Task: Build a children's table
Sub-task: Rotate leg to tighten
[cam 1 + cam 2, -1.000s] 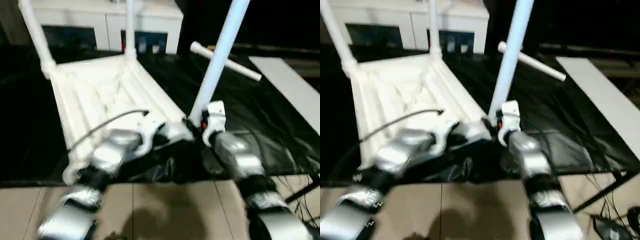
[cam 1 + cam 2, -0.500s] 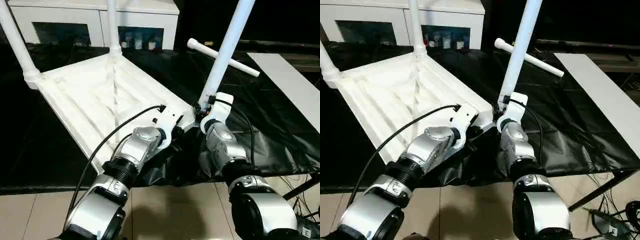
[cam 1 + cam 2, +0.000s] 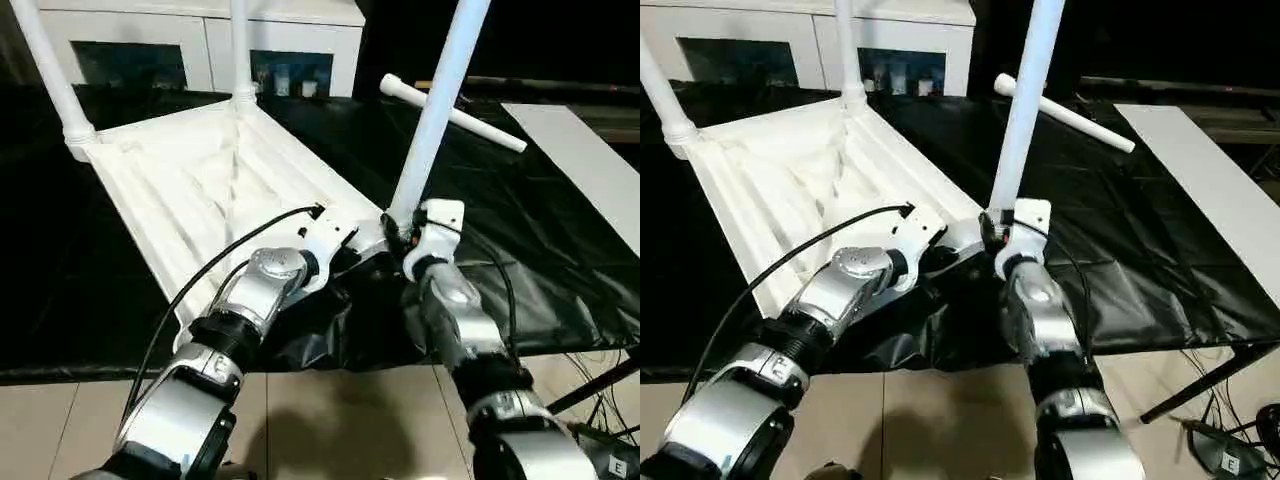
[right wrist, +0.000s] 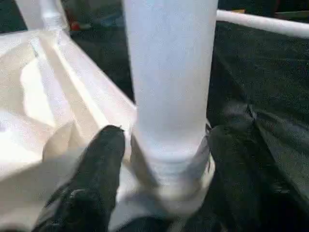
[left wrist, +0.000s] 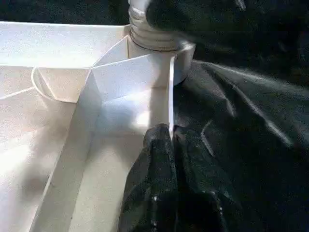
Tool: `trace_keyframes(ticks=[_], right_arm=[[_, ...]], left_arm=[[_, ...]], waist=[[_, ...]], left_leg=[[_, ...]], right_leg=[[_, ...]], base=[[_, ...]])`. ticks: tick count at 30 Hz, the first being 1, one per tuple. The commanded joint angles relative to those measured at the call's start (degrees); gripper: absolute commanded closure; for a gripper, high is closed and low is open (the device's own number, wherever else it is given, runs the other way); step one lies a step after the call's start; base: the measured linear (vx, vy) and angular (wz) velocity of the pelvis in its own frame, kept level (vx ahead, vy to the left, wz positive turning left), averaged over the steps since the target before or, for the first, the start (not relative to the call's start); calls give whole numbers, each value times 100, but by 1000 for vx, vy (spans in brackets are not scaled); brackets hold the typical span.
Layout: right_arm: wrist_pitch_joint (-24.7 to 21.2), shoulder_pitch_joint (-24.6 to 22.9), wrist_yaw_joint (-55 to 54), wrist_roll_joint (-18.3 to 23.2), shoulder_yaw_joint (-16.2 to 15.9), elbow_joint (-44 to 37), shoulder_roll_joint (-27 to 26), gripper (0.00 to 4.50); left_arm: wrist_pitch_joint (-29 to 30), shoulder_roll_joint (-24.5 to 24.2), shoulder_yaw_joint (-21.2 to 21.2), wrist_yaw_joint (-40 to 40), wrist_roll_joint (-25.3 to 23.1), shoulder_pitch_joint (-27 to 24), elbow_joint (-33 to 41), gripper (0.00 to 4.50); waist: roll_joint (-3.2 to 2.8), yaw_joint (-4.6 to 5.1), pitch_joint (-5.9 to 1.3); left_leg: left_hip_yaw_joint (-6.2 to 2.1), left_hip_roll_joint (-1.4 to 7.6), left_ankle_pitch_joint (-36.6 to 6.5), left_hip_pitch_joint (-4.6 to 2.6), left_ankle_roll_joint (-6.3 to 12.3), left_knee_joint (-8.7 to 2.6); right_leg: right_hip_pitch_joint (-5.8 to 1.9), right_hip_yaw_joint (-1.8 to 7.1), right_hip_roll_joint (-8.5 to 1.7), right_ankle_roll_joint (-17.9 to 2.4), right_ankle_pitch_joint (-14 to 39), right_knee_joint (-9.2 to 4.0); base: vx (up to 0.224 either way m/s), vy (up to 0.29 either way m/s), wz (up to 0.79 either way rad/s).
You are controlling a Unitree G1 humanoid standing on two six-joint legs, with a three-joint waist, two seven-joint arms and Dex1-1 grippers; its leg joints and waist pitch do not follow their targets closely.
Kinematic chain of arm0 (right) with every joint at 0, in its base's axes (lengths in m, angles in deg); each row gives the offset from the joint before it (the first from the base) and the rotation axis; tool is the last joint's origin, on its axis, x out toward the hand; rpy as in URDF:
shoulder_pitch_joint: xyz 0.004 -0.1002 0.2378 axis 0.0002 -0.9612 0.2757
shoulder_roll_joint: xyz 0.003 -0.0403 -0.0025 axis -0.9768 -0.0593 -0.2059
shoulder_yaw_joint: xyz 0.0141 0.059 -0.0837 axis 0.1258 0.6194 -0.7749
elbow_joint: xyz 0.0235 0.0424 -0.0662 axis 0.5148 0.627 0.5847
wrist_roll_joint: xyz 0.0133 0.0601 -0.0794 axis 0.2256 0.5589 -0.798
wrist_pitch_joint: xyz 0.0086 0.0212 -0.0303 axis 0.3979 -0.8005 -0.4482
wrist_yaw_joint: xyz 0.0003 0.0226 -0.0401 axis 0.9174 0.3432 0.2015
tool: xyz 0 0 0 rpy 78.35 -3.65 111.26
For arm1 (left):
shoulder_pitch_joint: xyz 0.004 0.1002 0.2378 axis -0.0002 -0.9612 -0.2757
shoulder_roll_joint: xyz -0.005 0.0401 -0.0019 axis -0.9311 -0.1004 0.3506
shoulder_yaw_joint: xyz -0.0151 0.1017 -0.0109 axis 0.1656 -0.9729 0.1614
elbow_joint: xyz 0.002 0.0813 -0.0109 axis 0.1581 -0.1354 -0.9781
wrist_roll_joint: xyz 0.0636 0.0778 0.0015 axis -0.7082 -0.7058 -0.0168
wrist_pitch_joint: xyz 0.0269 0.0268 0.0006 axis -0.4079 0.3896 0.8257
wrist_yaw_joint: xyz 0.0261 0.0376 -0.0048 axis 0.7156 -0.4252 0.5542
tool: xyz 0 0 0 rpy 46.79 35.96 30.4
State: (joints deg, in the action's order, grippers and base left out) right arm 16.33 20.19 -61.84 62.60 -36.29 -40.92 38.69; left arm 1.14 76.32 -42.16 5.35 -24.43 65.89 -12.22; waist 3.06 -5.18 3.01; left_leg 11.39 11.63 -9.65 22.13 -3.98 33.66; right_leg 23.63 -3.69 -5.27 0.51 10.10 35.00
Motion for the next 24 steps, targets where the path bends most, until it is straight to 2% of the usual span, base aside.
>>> trace_keyframes(ticks=[1, 2, 3, 4, 5, 7, 9, 10, 11, 13, 16, 17, 18, 20, 21, 22, 24], right_arm=[[-116, -143, 101, 60, 50, -344, 86, 130], [-163, -206, 142, 92, 62, -455, 107, 114], [-198, -257, 145, 92, 63, -543, 131, 117], [-282, -330, 138, 66, 30, -674, 171, 107], [-313, -355, 135, 56, 19, -721, 183, 107], [-421, -443, 161, 1, -28, -913, 216, 79], [-498, -538, 178, -68, -102, -1113, 274, 70], [-536, -600, 179, -114, -135, -1228, 313, 70], [-590, -661, 201, -150, -160, -1335, 348, 70], [-677, -761, 255, -181, -185, -1504, 398, 67], [-781, -872, 338, -178, -212, -1674, 446, 67], [-888, -957, 425, -163, -267, -1800, 494, 67], [-911, -975, 443, -159, -279, -1827, 504, 67], [-947, -1005, 489, -157, -310, -1869, 530, 67], [-1003, -1072, 658, -171, -416, -1982, 595, 67], [-1065, -1123, 848, -176, -510, -2092, 656, 67], [-1124, -1164, 1057, -171, -601, -2208, 730, 67]], left_arm=[[-392, 8, 115, -87, 71, 233, 131, 450], [-425, -12, 126, -95, 72, 241, 102, 450], [-462, -38, 142, -81, 66, 245, 80, 450], [-504, -70, 175, -86, 62, 249, 45, 450], [-519, -80, 185, -88, 60, 250, 32, 450], [-628, -122, 199, -99, 37, 250, -15, 450], [-892, -189, 197, -27, -12, 246, -71, 450], [-1071, -213, 230, -13, 4, 237, -88, 450], [-1147, -235, 267, -13, 32, 230, -74, 450], [-1129, -271, 352, -141, 163, 198, 59, 407], [-1059, -327, 448, -307, 333, 125, 365, 396], [-1032, -373, 537, -396, 470, 36, 677, 394], [-1026, -382, 557, -414, 500, 17, 742, 368], [-856, -394, 616, -540, 640, -35, 929, 358], [-307, -539, 610, -961, 930, -237, 1515, 354], [209, -768, 502, -1433, 1146, -470, 2107, 341], [700, -1095, 320, -1989, 1363, -756, 2759, 341]], waist=[[8, -24, -402], [-99, -24, -404], [-58, -5, -394], [-12, -15, -414], [-18, -22, -407], [-19, -26, -407], [41, -24, -395], [14, -30, -389], [11, -29, -396], [21, -29, -399], [-10, -47, -411], [-16, -40, -398], [-15, -42, -389], [-11, -27, -377], [-37, -30, -377], [-31, -29, -376], [-32, -3, -367]], left_leg=[[-75, 149, -1098, -119, 183, -400], [-86, 145, -1055, -120, 189, -399], [-74, 146, -1094, -124, 200, -405], [-74, 140, -986, -113, 226, -385], [-70, 138, -948, -112, 251, -383], [-65, 135, -858, -110, 308, -374], [-63, 133, -846, -93, 337, -376], [-66, 138, -878, -104, 341, -382], [-69, 139, -882, -105, 324, -378], [-68, 143, -837, -104, 328, -376], [-67, 163, -750, -116, 349, -365], [-67, 171, -772, -108, 354, -366], [-67, 176, -810, -115, 348, -371], [-55, 162, -900, -114, 331, -371], [-58, 160, -935, -119, 297, -374], [-62, 167, -929, -109, 277, -377], [-56, 169, -899, -88, 261, -387]], right_leg=[[-294, 236, -302, -1103, 706, -379], [-289, 237, -295, -1133, 608, -360], [-282, 236, -279, -1134, 606, -392], [-314, 235, -284, -1167, 464, -351], [-308, 237, -284, -1181, 423, -350], [-309, 235, -294, -1225, 408, -346], [-319, 233, -289, -1189, 493, -356], [-308, 236, -294, -1151, 590, -370], [-309, 237, -294, -1131, 614, -368], [-303, 236, -294, -1149, 548, -352], [-297, 236, -310, -1294, 320, -321], [-302, 232, -298, -1343, 228, -307], [-296, 229, -297, -1357, 246, -307], [-287, 235, -291, -1358, 354, -319], [-293, 234, -295, -1352, 415, -312], [-298, 238, -298, -1359, 447, -309], [-303, 243, -277, -1325, 450, -292]], base=[[0, 0, 0], [0, 0, 0], [0, 0, 0], [0, 0, 0], [0, 0, 0], [0, 0, 0], [0, 0, 0], [0, 0, 0], [0, 0, 0], [0, 0, 0], [0, 0, 0], [0, 0, 0], [0, 0, 0], [0, 0, 0], [0, 0, 0], [0, 0, 0], [0, 0, 0]])
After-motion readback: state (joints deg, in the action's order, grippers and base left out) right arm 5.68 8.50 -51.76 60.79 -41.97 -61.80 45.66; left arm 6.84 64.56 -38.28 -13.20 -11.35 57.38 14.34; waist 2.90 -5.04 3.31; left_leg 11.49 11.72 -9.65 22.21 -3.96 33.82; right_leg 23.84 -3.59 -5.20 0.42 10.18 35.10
